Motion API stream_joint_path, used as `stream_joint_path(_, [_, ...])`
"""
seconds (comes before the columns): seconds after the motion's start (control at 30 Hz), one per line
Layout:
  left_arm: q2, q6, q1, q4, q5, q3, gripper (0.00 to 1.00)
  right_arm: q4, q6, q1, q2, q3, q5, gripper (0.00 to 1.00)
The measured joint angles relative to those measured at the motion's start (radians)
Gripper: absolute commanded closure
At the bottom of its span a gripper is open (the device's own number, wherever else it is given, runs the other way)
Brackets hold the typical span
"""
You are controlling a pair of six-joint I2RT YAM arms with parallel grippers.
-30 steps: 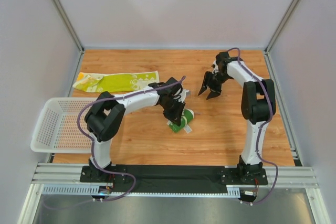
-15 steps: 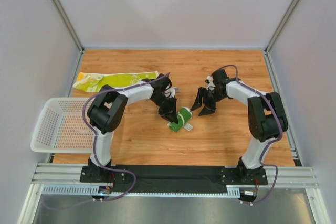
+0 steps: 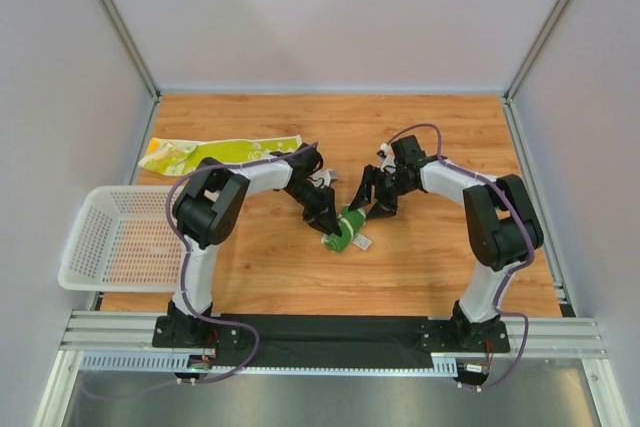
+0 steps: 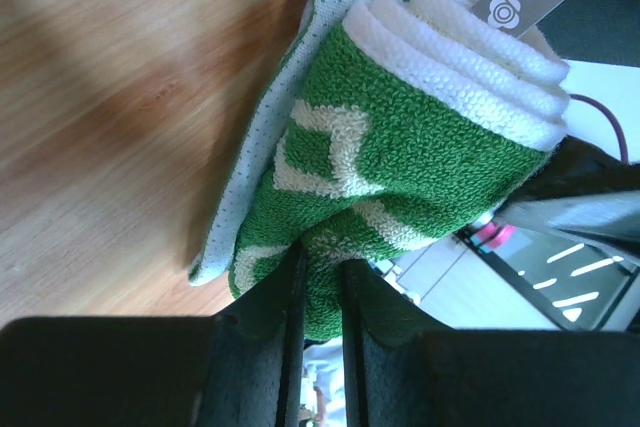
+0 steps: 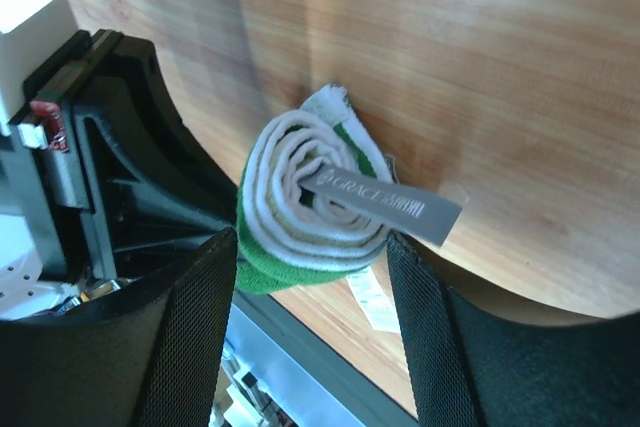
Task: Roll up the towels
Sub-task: Place the rolled towel into the container
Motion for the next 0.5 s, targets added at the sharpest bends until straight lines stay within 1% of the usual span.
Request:
stream_joint_path(0.3, [0.011, -0.055, 0.002, 0.049, 0.048, -0.024, 1.0, 0.047, 0.016, 0.064, 0.051, -0.026, 0.016, 0.39])
stream_joint_path(0.37, [0.011, -0.074, 0.002, 0.07, 0.062, -0.038, 1.0, 0.058, 0.022, 0.071, 0.061, -0.026, 0.015, 0.44])
stream_joint_path(0.4, [0.011, -0.084, 0.003, 0.086, 0.072, -0.047, 1.0, 0.066, 0.029, 0.073, 0.066, -0.026, 0.014, 0.57])
stream_joint_path(0.43, [0.011, -0.091, 0.003, 0.094, 0.077, -0.053, 1.0, 0.068, 0.031, 0.073, 0.068, -0.026, 0.013, 0.66])
stream_joint_path(0.5, [0.011, -0.118, 0.004, 0.13, 0.097, -0.072, 1.0, 0.086, 0.044, 0.074, 0.076, -0.027, 0.005, 0.77])
